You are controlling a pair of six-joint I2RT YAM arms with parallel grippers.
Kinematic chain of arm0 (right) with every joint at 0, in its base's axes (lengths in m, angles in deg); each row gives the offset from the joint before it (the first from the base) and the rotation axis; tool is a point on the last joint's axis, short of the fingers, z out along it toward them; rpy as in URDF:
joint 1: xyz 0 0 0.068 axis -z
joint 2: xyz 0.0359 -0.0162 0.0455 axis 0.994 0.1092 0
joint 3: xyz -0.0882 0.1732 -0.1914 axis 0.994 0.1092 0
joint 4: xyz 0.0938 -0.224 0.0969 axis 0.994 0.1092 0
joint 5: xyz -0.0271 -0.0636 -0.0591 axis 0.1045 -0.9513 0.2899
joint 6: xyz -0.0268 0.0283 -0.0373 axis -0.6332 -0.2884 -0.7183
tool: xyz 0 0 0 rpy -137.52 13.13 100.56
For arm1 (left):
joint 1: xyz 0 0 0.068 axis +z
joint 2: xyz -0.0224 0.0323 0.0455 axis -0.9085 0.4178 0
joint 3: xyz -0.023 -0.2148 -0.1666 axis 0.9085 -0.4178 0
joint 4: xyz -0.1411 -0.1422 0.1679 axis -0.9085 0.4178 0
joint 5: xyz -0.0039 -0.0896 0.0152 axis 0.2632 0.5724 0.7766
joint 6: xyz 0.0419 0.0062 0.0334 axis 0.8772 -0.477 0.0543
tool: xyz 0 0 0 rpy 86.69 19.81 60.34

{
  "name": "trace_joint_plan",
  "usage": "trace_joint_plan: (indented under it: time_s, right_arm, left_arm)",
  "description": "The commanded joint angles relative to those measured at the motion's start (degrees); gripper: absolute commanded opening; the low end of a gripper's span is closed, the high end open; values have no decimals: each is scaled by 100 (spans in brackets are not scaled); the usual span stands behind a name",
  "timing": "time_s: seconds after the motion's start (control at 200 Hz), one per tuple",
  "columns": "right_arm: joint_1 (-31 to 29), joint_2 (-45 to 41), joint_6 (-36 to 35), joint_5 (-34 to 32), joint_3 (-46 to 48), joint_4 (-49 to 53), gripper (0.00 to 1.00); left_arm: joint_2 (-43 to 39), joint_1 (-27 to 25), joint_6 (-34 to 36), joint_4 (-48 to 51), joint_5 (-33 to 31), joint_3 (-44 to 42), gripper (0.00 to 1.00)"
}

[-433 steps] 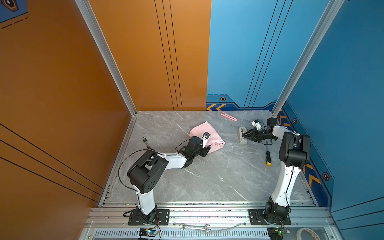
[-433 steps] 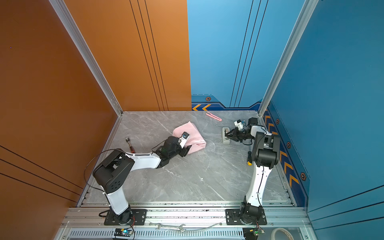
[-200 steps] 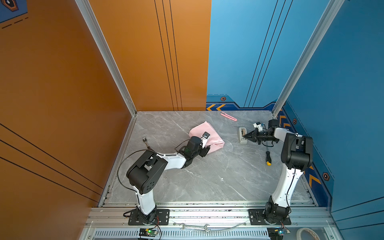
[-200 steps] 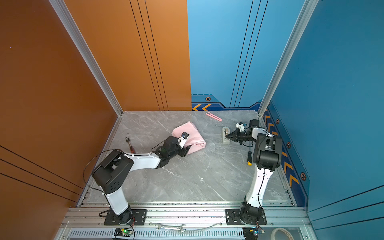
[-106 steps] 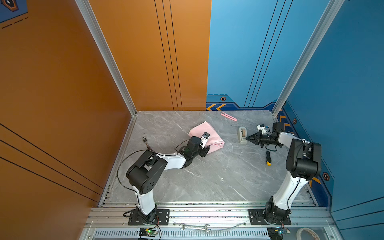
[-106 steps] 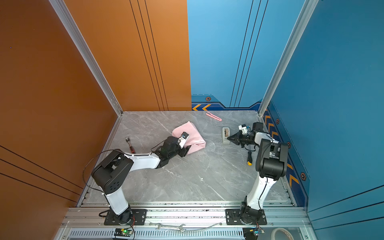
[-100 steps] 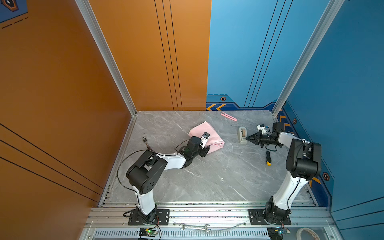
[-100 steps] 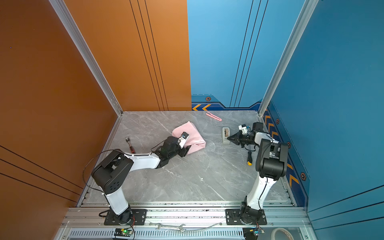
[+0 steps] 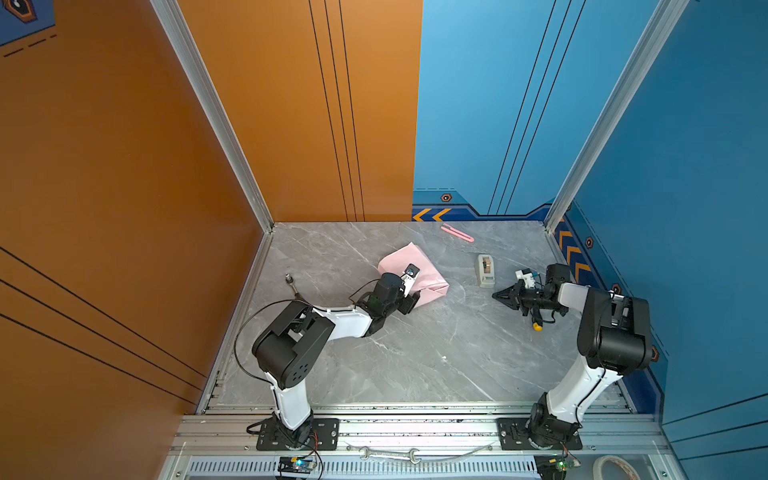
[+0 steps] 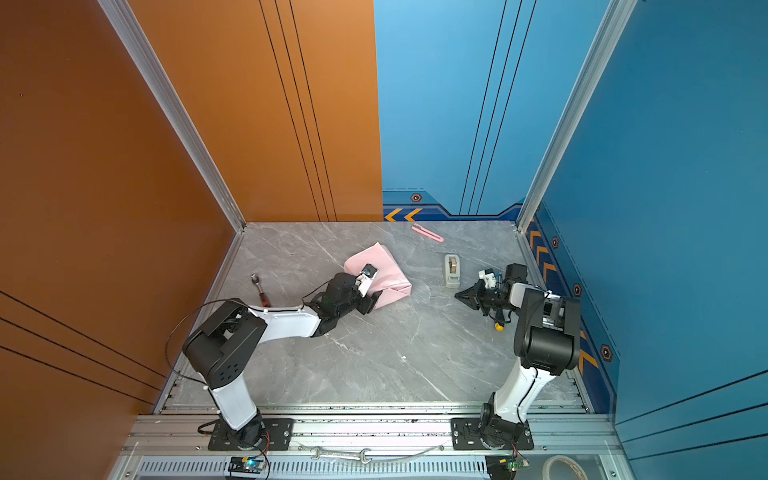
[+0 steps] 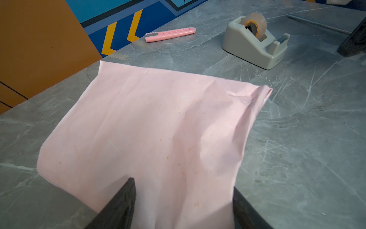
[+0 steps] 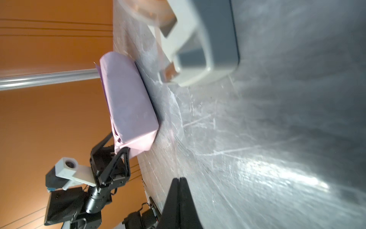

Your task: Wrap the gift box in paper

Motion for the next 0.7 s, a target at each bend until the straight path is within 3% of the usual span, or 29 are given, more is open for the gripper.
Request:
trace_joint_plan:
  time_s: [0.0, 0.696]
  right_arm:
    - [5, -118, 236, -128, 267, -263, 0]
    - [-259, 333, 1019, -756, 525, -1283, 0]
  left_arm:
    - [-59, 80, -117, 435, -43, -161, 67]
    - [-65, 64, -129, 436, -73, -181, 67]
